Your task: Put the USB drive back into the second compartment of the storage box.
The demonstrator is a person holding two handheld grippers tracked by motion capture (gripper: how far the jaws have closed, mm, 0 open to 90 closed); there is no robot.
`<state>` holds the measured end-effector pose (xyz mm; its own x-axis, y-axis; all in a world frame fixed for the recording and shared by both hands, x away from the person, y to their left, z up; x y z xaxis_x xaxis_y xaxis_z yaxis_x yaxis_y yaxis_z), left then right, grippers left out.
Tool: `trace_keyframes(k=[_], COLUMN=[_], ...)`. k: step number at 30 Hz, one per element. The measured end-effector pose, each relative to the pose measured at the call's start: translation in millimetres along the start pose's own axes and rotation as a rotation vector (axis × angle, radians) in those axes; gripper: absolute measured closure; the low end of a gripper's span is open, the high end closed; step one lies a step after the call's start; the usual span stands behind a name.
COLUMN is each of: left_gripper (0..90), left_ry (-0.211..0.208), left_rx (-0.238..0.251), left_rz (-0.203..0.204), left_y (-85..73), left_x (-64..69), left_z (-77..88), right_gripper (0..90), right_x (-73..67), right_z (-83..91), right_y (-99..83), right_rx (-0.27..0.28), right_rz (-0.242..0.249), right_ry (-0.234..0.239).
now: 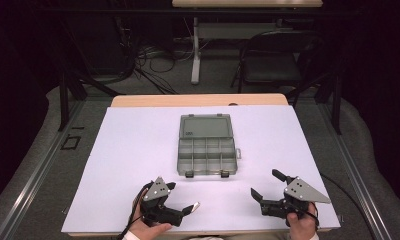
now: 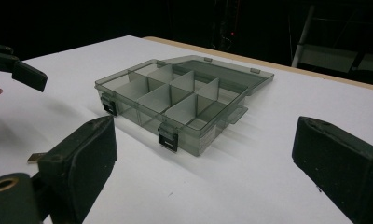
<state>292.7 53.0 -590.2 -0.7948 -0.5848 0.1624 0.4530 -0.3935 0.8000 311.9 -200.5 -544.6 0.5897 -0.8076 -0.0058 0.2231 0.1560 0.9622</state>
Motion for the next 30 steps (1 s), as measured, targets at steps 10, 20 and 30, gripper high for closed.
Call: trace_keyframes(k=[10,20,30], left_gripper=[16.0,22.2,27.7], left_ry=[0.015,0.030,0.051], left_rx=[-0.058,-0.069,-0.088], left_rz=[0.024,0.051,0.061], left_y=[-8.8,-10.1,-7.9], left_x=[0.9,1.9,0.6], left_z=[-9.2,-13.9,-13.3], right_gripper=[6.6,7.0,7.2], right_x=[-0.2,0.4,0.1], right_z=[-0.3,-1.0,-1.8], right_y=[-1.2,-1.9,-2.8], right_rx=[-0.008,-0.011,-0.016], right_rz=[-0.004,0.007,0.005], right_ry=[0.002,0.002,0.003])
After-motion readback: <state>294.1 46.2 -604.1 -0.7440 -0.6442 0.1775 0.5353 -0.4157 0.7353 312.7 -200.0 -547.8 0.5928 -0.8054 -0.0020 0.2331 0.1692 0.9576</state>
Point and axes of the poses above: each handheld gripper's, and its own axes: z roughly backward along the jaws, y roughly out of its top, x roughly to its right, the point moved 10 cm from there along -z, roughly forward along the jaws, and after that the axes turned 1 degree about -x, right-handed, at the moved point
